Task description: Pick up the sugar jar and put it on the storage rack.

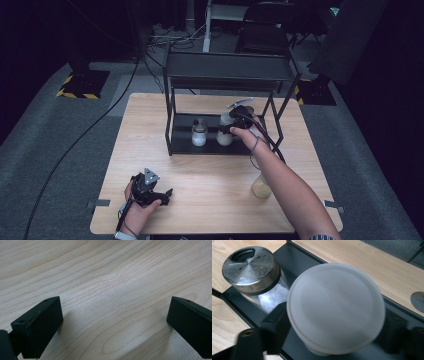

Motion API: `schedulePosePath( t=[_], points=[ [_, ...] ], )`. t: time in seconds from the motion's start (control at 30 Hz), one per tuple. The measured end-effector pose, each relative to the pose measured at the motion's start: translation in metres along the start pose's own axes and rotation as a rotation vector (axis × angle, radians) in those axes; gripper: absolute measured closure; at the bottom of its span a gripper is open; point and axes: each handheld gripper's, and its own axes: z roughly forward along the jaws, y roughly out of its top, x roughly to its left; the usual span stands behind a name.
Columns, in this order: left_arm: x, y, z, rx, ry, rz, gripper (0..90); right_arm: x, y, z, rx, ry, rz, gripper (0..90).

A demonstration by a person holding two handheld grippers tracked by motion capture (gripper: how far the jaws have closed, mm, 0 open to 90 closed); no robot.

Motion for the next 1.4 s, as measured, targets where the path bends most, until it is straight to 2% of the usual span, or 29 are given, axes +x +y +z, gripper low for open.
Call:
schedulePosePath(
  t=[0.1,0.23,0.63,0.97,1.4],
  points=[
    [0.000,0.000,0.000,-0.001,0.000,0.000,0.6,-0.001,0.000,-0.004,-0.005,-0.003,0.019,13.5],
    [0.000,0.000,0.000,-0.001,0.000,0.001,0.6,-0.002,-0.002,-0.014,-0.022,-0.006,0.032,9.5],
    [0.000,0.000,0.000,-0.001,0.000,0.001,0.6,-0.003,-0.012,-0.056,-0.071,0.008,0.019,9.4],
    [0.000,0.000,0.000,-0.001,0.000,-0.001,0.6,-0.002,-0.032,-0.098,-0.125,0.014,0.013,9.4],
    [0.000,0.000,0.000,-0.001,0.000,-0.001,0.5,0.003,-0.059,-0.143,-0.170,0.022,0.011,9.4]
  ],
)
